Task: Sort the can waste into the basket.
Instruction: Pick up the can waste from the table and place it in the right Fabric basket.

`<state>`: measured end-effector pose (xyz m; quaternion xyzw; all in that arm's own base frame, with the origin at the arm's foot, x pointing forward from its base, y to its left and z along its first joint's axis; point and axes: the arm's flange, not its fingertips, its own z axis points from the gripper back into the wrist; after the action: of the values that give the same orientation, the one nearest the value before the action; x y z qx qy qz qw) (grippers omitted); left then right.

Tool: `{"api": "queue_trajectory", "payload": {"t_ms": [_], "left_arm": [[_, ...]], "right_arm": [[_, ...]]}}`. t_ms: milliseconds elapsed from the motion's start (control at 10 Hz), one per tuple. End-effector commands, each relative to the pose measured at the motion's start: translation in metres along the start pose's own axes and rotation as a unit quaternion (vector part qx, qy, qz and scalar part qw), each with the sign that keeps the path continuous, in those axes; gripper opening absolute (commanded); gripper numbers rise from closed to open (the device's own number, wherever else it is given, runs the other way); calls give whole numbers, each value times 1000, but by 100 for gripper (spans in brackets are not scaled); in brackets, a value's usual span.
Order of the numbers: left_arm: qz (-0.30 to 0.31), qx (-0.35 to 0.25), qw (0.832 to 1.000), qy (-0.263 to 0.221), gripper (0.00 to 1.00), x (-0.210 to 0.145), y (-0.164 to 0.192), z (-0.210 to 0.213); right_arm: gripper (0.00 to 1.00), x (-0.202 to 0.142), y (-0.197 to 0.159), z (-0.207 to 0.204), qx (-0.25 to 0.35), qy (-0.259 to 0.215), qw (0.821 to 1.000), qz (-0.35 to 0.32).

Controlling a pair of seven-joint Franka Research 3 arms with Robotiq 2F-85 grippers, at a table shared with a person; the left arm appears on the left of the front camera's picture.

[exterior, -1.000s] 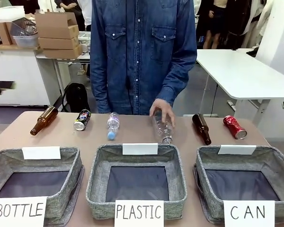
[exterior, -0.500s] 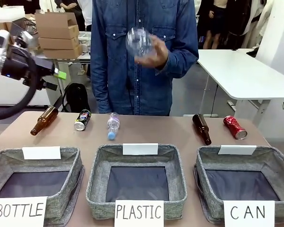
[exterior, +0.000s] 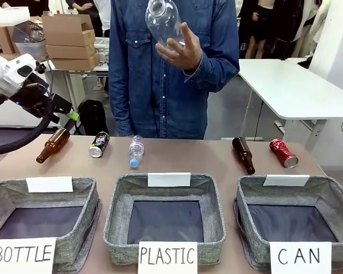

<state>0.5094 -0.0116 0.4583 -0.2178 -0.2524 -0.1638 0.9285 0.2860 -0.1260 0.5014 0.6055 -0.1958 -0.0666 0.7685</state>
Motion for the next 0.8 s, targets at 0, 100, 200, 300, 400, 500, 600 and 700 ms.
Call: {"api": "queue_trajectory", "payload": {"t_ms": [0, 100, 200, 300, 400, 500, 600, 700], "left_arm": [[-7, 2, 1000, -18, 100, 2, 0, 10], [-7, 2, 1000, -18, 100, 2, 0, 10], [-1, 0, 1000, -4, 100, 1, 0, 2], [10, 20, 1000, 19, 100, 13, 3, -11], [9, 22, 999, 33, 100, 26, 5, -26], [10, 29, 998, 49, 100, 38, 6, -40], [8, 37, 997, 70, 100, 48, 4, -59], [9, 55, 994, 97, 100, 58, 1, -84]], "right_arm": [[100, 5, 1, -1, 11, -5, 1000, 15], [100, 5, 1, -1, 11, -5, 1000, 15], [100, 5, 1, -1, 11, -5, 1000, 15], [100, 5, 1, -1, 11, -5, 1000, 15], [100, 5, 1, -1, 11, -5, 1000, 15], [100, 5, 1, -1, 11, -5, 1000, 15], [100, 5, 1, -1, 11, -5, 1000, 15], [100, 5, 1, -1, 11, -5, 1000, 15]]}}
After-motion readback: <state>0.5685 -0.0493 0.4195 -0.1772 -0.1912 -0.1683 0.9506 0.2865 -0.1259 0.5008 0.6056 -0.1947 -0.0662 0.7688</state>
